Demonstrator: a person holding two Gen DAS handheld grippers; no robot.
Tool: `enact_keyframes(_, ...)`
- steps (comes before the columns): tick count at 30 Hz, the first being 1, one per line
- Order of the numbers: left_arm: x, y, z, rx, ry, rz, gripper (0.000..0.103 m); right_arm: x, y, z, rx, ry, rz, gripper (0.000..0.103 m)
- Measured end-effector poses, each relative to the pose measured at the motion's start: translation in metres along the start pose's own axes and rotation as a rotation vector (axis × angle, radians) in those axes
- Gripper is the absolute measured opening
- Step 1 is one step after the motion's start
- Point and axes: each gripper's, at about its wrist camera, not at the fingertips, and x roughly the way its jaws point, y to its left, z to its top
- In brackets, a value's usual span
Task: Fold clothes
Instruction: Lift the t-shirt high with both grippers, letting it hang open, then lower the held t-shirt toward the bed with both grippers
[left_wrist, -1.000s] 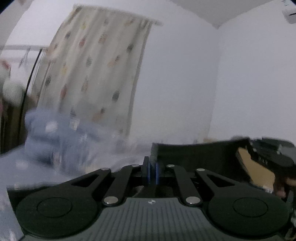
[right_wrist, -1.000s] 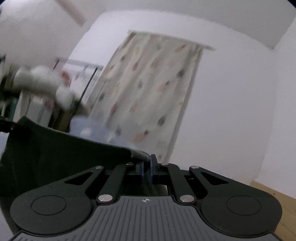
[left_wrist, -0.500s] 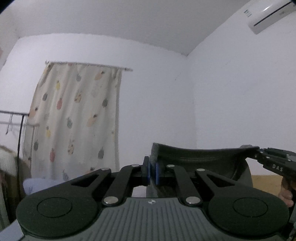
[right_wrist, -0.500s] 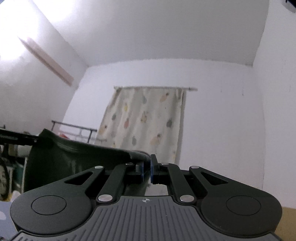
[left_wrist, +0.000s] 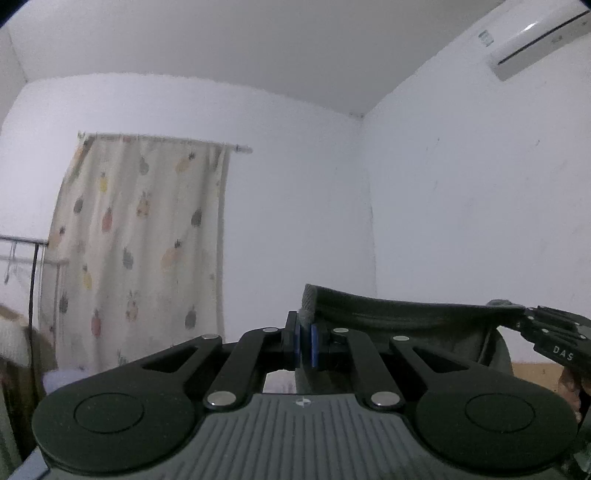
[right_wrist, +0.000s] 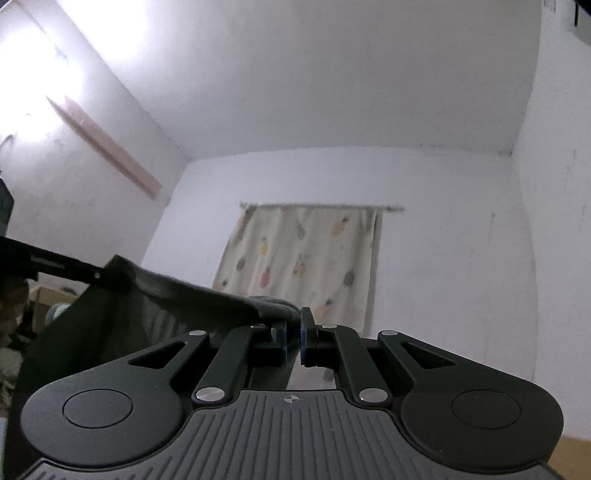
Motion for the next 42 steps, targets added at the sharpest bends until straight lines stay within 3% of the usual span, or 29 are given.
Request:
enact_keyframes(9, -0.007, -0.002, -0.046, -0.011, 0.072, -0.05, 0.009, -0.02, -0.006, -0.027, 0.027, 0.047, 0.017, 0.008)
enact_keyframes(14, -0.01, -0.003, -0.049, 0.05, 0.013, -0.049, 0.009, -0.037, -0.002, -0.005, 0.024, -0.004, 0.012, 0.008)
enact_keyframes(19, 0.002, 0.009, -0.068, 0.015, 0.068, -0.054, 0.009, -0.042, 0.001, -0.009, 0.041, 0.042, 0.023, 0.008)
enact_keyframes(27, -0.029, 0.007, -0.027, 0.041, -0.054, -0.119, 0.009, -0.08, 0.001, 0.033, 0.045, -0.066, 0.033, 0.008)
enact_keyframes(31, -0.046, -0.001, -0.007, 0.036, -0.073, -0.128, 0.009, -0.094, -0.001, 0.045, 0.041, -0.091, 0.037, 0.008)
enact_keyframes(36, -0.039, 0.001, -0.006, 0.031, -0.015, -0.1, 0.009, -0.087, -0.005, 0.035, 0.056, -0.052, 0.05, 0.008)
enact_keyframes(42, 0.018, 0.035, -0.04, 0.008, 0.13, -0.023, 0.009, -0.056, -0.004, -0.009, 0.102, 0.07, 0.059, 0.008)
